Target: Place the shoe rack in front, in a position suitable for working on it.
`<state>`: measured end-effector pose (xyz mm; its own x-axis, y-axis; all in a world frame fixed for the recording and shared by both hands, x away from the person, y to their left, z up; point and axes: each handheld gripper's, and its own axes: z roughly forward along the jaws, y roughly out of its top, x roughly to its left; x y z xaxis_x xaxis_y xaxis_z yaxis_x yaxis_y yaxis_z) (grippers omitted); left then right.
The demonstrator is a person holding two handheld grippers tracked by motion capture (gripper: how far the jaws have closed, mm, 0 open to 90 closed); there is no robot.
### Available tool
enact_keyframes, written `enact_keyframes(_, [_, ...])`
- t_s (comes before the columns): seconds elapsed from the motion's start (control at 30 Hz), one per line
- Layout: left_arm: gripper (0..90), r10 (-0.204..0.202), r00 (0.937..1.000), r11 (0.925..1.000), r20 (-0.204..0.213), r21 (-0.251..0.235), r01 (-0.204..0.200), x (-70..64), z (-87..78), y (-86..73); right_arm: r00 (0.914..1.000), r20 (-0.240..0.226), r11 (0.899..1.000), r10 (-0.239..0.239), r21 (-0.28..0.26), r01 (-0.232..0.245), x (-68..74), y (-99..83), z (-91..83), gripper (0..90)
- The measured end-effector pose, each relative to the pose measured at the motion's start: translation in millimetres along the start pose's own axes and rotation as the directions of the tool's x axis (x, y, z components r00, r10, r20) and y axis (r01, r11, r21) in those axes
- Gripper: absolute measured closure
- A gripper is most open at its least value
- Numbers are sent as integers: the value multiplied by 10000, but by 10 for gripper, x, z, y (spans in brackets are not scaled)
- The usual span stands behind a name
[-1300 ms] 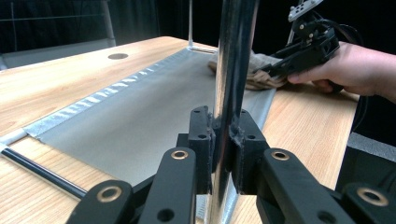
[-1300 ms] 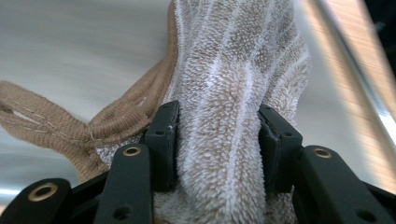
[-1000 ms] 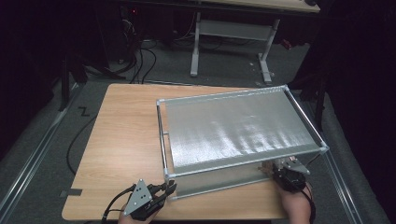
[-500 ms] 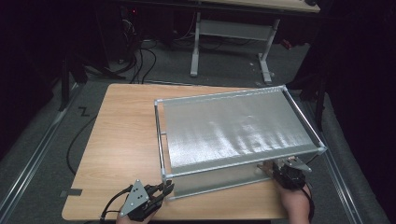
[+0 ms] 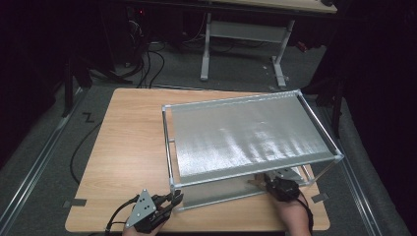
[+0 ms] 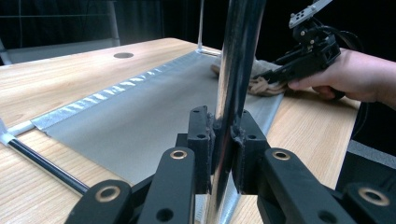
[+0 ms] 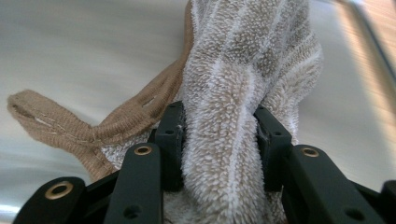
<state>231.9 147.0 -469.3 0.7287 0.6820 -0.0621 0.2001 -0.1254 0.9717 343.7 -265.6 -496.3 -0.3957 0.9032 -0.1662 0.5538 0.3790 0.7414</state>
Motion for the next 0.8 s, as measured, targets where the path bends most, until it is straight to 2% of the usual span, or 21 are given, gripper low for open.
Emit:
enact_keyframes(0.03, [796,7,10000,10000,-3,3,-7,0,0,0,9999,-105,9999,-117,-37,116,52,16,7,611])
enact_keyframes(0.1, [796,3,10000,10000,2,8,-3,0,0,1,9975,-628,9995,-319,-24,318,233,61,5,610])
enact_keyframes(0.17, [796,-6,10000,10000,14,5,6,1,0,1,9919,-1053,9974,-718,-164,704,362,96,7,608])
enact_keyframes(0.2, [796,-12,10000,10000,18,2,12,2,1,1,9878,-1365,9971,-755,-199,735,464,117,10,607])
enact_keyframes(0.3, [796,-34,10000,10000,37,-10,34,4,3,0,9773,-1718,9923,-1236,-294,1203,674,171,11,605])
enact_keyframes(0.37, [795,-63,10000,10000,54,-15,63,3,5,0,9598,-2077,9819,-1890,-508,1823,855,211,10,602])
enact_keyframes(0.43, [795,-61,9999,10000,98,-17,61,-4,9,0,9512,-2449,9822,-1875,-591,1783,987,232,-4,599])
enact_keyframes(0.5, [795,-44,9998,10000,188,-30,44,-21,19,-1,9487,-2518,9814,-1914,-350,1887,1128,247,-35,597])
enact_keyframes(0.6, [795,14,9994,10000,354,-41,-13,-55,41,0,9249,-3087,9750,-2220,-605,2138,1333,277,-58,595])
enact_keyframes(0.63, [795,12,9990,10000,442,-39,-10,-66,52,1,9209,-3211,9752,-2210,-641,2117,1384,279,-70,595])
enact_keyframes(0.67, [795,34,9988,10000,482,-25,-32,-71,58,2,9034,-3603,9726,-2323,-894,2145,1455,284,-81,593])
enact_keyframes(0.7, [794,-20,9985,10000,542,-14,21,-78,68,6,8955,-3735,9703,-2419,-983,2212,1488,283,-93,592])
enact_keyframes(0.73, [792,-142,9981,9999,597,-7,143,-77,73,9,8833,-3888,9650,-2621,-1166,2351,1521,275,-102,592])
enact_keyframes(0.77, [789,-326,9971,9995,681,4,327,-70,78,10,8748,-3927,9587,-2838,-1335,2512,1529,276,-100,592])
enact_keyframes(0.8, [786,-470,9961,9989,744,21,470,-62,80,12,8766,-3842,9570,-2897,-1331,2579,1531,275,-100,594])
